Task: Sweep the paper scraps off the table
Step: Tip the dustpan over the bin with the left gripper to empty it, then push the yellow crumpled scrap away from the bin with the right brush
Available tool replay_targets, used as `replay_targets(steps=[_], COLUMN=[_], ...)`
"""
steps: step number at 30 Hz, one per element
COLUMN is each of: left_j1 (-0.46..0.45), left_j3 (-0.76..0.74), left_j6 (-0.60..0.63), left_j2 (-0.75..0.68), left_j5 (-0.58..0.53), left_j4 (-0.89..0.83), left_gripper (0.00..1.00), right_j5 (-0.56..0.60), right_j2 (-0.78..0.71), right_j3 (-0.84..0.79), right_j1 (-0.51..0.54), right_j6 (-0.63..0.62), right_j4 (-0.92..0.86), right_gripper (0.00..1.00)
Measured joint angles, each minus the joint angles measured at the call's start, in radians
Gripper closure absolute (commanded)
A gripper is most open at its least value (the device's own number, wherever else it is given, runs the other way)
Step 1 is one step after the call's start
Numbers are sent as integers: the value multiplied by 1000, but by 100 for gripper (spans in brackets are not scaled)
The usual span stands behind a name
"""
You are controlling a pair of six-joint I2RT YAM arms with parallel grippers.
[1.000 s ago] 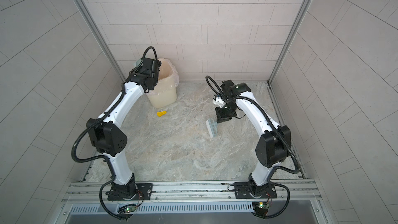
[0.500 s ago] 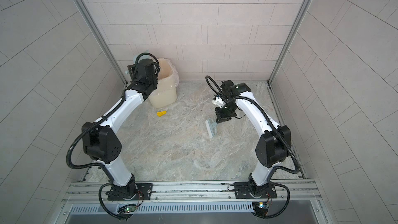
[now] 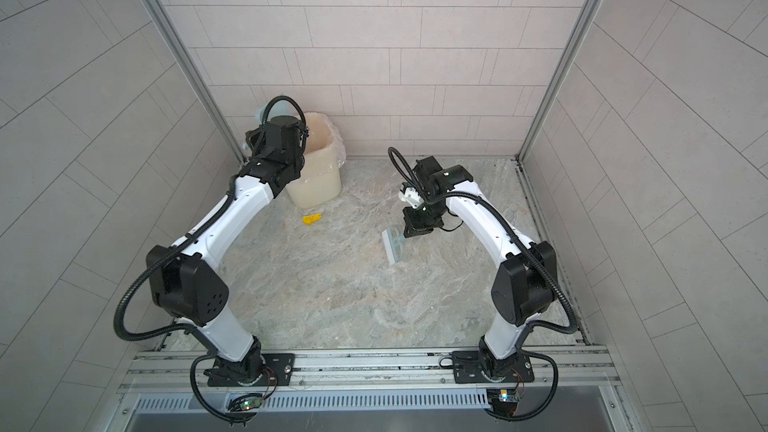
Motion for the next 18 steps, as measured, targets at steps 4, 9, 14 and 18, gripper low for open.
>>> replay_targets(steps=[4,9,14,18], left_j1=[-10,-10,-8,-8], left_j3=[-3,-127,-306,-410], left_j6=[-304,-635,-854,-958], left_j2=[-119,-323,-447,-482], left_j5=[66,185,303,377], left_j4=[-223,-385,-486,-540], left_gripper=[100,100,100,100], right_j5=[-36,-74,-97,-104], right_j2=[3,39,117,195], right_j3=[-49,-42,-37,-37], right_j1=[74,172,240,266], right_j6=[101,226,376,514], right_j4=[144,350,579,769], right_gripper=[100,100,100,100])
